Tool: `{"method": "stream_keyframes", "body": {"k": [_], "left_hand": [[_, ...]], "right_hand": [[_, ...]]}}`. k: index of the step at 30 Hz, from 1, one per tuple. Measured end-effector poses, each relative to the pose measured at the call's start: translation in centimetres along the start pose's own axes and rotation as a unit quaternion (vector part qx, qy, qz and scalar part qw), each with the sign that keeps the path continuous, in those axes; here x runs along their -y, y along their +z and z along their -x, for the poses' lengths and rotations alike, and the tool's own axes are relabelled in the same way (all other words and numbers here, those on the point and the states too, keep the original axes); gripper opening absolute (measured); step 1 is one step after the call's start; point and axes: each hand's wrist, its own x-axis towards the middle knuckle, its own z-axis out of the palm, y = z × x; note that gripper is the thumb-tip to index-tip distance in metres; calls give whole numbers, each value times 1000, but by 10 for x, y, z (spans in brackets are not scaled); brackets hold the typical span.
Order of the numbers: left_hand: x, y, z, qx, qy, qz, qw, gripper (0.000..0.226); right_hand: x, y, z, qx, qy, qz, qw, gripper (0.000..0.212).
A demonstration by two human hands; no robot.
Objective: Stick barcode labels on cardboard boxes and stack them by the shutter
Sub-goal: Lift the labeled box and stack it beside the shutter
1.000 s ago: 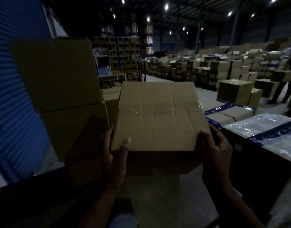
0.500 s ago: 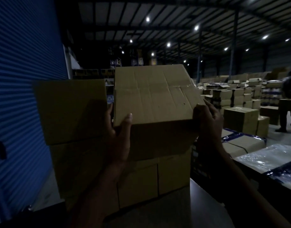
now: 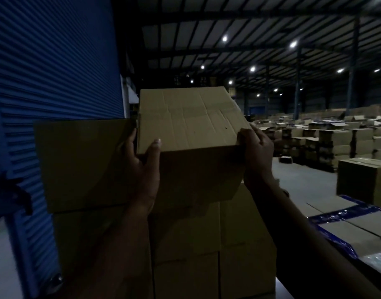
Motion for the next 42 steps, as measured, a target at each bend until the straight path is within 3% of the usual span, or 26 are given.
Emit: {"method": "stream_keyframes", "body": {"k": [6, 16, 28, 35, 42], "left_hand": [[12, 28, -25, -41, 7, -9, 999, 58], [30, 47, -56, -68, -19, -72, 995, 57], [63, 50, -82, -28, 105, -135, 985, 64], [87, 41, -86, -18, 169, -226, 959, 71], [84, 46, -84, 10, 202, -258, 945, 71]], "right_hand": [[-25, 16, -52, 30, -9, -7, 999, 46], [-61, 42, -97, 66, 21, -11, 998, 45], [-83, 50, -104, 132, 13, -2, 991, 35], [-124, 51, -84, 104, -8, 8, 995, 52], [-130, 65, -74, 88, -56, 21, 994, 54]]}}
